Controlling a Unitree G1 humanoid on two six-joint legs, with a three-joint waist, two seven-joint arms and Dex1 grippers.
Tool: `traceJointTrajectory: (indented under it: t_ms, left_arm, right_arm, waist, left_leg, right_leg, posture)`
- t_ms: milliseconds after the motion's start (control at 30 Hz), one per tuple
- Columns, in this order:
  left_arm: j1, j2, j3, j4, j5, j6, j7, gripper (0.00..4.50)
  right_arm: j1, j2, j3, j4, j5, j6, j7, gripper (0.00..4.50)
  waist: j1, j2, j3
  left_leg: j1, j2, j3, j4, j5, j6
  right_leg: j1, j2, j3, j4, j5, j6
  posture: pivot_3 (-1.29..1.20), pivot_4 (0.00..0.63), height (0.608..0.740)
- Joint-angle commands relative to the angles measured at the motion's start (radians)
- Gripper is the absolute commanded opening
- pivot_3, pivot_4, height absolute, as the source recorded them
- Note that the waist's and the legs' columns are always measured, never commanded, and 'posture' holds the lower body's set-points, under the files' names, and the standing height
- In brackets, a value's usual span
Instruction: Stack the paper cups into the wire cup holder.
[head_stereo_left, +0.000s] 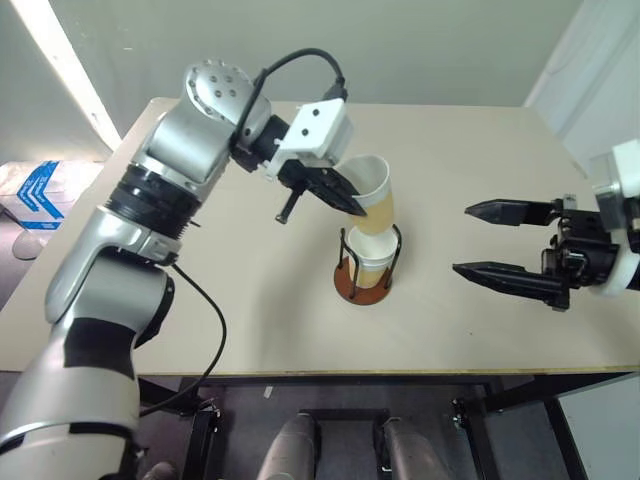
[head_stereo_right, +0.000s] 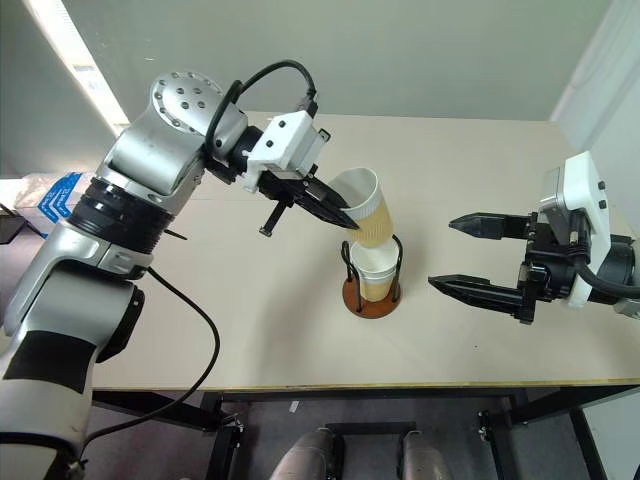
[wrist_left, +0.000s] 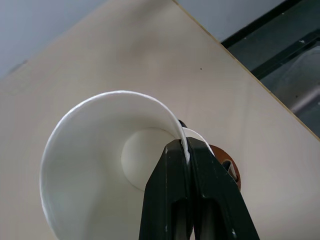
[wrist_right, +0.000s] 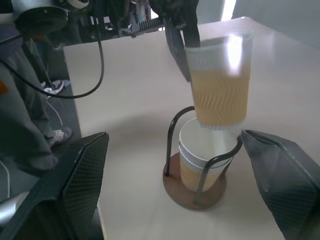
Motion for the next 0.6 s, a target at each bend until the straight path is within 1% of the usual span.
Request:
traceJointTrajectory:
  t_ms: [33,133,400,600]
  left_arm:
    - [-0.037,-0.012,-0.013,0.01,-0.014,-0.033,-0.036,0.0]
    - [-0.034,-0.027,-0.026,0.018,-0.018,-0.028,-0.036,0.0]
    - [-0.014,-0.025,-0.066,0.025,-0.005,-0.064,-0.036,0.0]
    - [-0.001,-0.003,-0.098,0.001,0.001,-0.071,-0.036,0.0]
  right_arm:
    - [0.0,-0.011,-0.038,-0.016,0.014,-0.025,-0.021,4.47]
    - [0.008,-0.013,-0.039,-0.019,0.015,-0.03,-0.026,4.47]
    - [0.005,-0.025,-0.019,-0.015,0.007,-0.048,-0.027,4.47]
    - [0.016,-0.019,-0.017,-0.02,0.008,-0.057,-0.025,4.47]
  waist:
    - [0.0,0.0,0.0]
    - [0.001,0.0,0.0]
    - [0.001,0.0,0.0]
    - [0.002,0.0,0.0]
  left_leg:
    - [0.0,0.0,0.0,0.0,0.0,0.0]
    - [0.0,0.0,0.0,0.0,-0.001,0.001]
    - [0.0,0.0,0.0,0.0,-0.002,0.001]
    - [0.0,0.0,0.001,0.0,-0.002,0.001]
  right_leg:
    - [0.0,0.0,0.0,0.0,0.0,0.0]
    - [0.0,0.0,0.0,0.0,-0.001,0.002]
    - [0.0,0.0,0.0,0.0,-0.002,0.004]
    - [0.001,0.0,0.0,0.0,-0.002,0.004]
  posture:
    - [0.0,0.15,0.74]
    - [0.0,0.15,0.74]
    - [0.0,0.15,0.74]
    - [0.0,0.15,0.74]
